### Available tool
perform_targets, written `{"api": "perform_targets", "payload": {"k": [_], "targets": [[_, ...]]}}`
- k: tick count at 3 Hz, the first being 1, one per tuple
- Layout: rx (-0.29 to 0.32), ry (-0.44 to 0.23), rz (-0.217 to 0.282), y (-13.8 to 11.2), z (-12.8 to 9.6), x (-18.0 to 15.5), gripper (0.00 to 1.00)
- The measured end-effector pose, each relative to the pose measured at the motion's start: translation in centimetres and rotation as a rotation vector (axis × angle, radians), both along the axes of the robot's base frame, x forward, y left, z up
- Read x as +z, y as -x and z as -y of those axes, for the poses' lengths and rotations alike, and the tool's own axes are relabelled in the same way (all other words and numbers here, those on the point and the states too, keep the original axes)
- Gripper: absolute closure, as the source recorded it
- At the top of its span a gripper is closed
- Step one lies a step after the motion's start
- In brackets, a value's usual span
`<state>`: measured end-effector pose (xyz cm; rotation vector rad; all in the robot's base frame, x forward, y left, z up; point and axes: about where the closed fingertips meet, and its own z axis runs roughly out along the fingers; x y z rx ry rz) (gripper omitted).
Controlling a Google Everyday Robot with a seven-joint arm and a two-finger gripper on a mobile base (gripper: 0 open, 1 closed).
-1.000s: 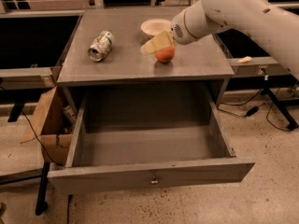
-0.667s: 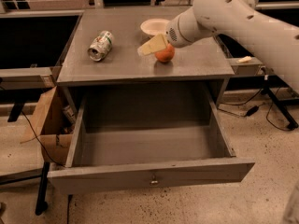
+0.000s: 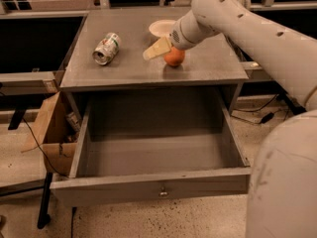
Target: Place orange into top drawer
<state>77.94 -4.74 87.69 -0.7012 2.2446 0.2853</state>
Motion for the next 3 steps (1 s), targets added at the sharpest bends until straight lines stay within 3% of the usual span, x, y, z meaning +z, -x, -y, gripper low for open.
{"api": "perform_targets", "payload": {"k": [1, 3], "targets": [[0.017, 0.018, -0.045, -1.0, -0.7, -1.1, 0.17], [0.032, 0.052, -0.142, -0.7, -0.2, -2.8, 0.63]]}}
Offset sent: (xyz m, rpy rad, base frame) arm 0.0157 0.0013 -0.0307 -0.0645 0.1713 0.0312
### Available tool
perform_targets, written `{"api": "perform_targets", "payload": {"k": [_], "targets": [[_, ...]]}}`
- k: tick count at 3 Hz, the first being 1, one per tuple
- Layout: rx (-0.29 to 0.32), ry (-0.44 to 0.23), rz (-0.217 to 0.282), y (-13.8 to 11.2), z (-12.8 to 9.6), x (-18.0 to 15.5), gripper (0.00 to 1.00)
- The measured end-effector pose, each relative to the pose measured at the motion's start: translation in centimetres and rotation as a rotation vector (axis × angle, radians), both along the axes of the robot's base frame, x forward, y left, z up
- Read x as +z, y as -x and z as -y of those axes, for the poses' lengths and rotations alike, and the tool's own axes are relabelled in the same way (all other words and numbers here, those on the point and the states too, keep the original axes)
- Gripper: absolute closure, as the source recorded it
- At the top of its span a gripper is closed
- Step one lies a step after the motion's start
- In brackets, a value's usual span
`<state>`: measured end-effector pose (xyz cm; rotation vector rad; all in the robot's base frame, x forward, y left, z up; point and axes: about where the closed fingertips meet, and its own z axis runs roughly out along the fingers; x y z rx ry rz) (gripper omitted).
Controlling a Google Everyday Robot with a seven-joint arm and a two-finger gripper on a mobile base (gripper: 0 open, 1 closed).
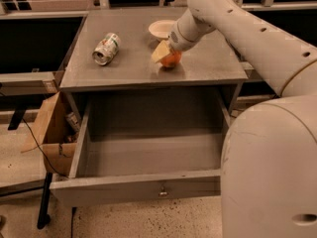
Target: Place orange into top drawer
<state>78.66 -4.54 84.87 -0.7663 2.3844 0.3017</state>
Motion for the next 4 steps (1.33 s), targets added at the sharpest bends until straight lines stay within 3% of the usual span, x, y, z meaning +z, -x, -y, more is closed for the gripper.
{"api": "perform_targets", "payload": {"k": [1, 2, 3, 4], "targets": [[0.0, 0.0, 0.0, 0.0, 0.0, 0.2, 0.86], [0.017, -0.019, 0.026, 2.5, 1.1, 1.4, 1.0], [0.092, -0.094, 0.112, 9.2, 2.3, 5.4, 1.0], [0.182, -0.137, 0.143, 15.1, 4.2, 7.1, 1.0]]}}
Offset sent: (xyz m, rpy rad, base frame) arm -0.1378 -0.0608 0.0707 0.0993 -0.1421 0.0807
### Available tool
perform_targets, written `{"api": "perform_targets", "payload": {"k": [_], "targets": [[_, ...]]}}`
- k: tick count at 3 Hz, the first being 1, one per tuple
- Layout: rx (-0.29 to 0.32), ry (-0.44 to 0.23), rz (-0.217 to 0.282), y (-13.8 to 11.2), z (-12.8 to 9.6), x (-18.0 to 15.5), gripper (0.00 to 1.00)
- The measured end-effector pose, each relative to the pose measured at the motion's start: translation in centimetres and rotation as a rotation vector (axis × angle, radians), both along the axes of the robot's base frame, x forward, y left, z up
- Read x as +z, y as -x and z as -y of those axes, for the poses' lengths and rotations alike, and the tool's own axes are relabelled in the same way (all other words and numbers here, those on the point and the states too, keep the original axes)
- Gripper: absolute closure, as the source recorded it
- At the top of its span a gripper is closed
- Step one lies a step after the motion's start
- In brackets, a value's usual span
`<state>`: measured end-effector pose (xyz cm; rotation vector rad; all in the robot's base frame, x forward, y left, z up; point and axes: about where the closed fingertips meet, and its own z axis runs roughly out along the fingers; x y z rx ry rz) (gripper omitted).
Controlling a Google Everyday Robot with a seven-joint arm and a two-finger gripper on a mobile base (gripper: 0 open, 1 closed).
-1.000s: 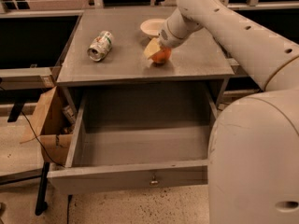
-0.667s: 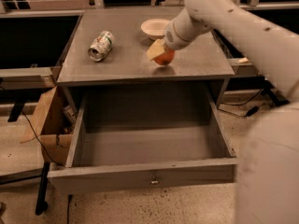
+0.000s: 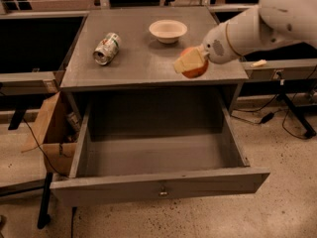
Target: Place orange into top drawer
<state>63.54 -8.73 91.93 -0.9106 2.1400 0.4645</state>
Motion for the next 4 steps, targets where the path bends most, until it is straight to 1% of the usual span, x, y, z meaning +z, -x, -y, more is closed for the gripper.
{"api": "perform_targets", "payload": {"k": [1, 2, 3, 4], "targets": [[0.13, -0.006, -0.05, 4.1, 0.4, -2.2, 1.0], [0.269, -0.025, -0.155, 5.6, -5.8, -8.6, 1.0], [0.269, -0.025, -0.155, 5.6, -5.8, -8.6, 1.0], [0.309, -0.033, -0.157, 6.0, -6.9, -11.1, 1.0]]}}
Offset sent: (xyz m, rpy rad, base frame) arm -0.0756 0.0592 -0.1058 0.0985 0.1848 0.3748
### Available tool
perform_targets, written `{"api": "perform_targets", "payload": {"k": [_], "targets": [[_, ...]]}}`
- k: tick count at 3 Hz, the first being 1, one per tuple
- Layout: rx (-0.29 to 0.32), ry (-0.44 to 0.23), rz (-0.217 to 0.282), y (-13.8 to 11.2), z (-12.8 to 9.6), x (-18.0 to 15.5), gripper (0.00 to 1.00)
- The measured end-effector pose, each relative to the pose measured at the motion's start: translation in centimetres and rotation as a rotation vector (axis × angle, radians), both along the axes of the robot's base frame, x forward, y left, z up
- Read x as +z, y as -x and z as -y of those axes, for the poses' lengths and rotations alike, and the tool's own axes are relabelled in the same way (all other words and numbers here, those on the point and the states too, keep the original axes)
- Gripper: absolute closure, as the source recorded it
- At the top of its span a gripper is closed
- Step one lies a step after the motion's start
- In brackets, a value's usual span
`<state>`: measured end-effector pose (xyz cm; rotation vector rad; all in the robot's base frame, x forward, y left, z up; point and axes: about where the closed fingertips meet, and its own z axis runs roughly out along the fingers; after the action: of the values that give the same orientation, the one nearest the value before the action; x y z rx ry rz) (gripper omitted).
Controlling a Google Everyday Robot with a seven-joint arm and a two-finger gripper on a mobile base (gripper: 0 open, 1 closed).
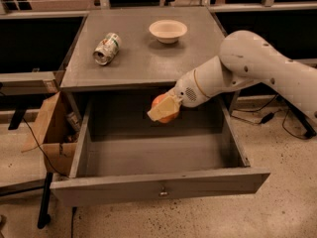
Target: Place orange into top drawer
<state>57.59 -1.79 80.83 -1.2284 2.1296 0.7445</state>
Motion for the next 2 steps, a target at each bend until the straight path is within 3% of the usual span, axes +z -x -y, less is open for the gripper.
{"api": "perform_targets", "payload": {"k": [2], "targets": [[0.039, -0.072, -0.084, 1.0, -4.8, -12.1, 0.99]]}}
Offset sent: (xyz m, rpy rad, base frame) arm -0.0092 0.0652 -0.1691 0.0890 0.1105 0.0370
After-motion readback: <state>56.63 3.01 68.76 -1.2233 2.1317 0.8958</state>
